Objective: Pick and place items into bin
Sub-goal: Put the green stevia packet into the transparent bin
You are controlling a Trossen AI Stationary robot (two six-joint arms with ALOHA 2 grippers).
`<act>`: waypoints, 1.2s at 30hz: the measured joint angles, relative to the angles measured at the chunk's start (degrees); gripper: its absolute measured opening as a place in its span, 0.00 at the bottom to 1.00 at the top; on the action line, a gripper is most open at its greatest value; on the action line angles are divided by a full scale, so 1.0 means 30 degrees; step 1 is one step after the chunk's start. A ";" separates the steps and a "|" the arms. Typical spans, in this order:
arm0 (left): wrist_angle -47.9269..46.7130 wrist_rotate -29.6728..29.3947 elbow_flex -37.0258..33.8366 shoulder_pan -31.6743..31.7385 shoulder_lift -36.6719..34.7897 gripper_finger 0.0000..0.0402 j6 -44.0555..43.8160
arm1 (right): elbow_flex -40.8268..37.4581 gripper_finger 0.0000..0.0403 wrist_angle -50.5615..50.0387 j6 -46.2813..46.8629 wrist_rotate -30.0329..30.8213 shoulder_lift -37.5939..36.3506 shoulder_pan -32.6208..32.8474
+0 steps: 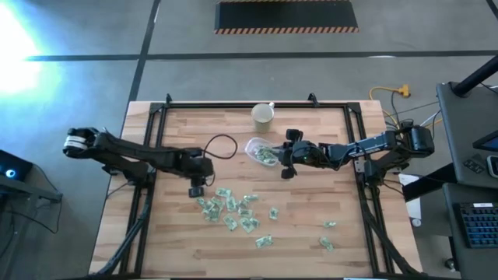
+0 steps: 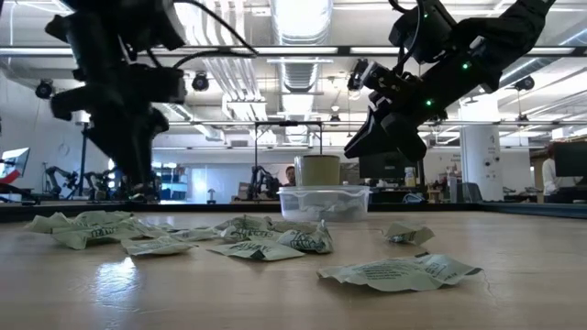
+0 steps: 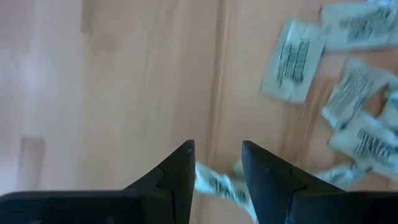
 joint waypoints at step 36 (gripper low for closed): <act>-0.0011 0.1246 -0.1486 -0.1346 0.0401 0.29 -0.2412 | 0.0000 0.18 -0.0098 0.0190 -0.0005 0.0000 0.0000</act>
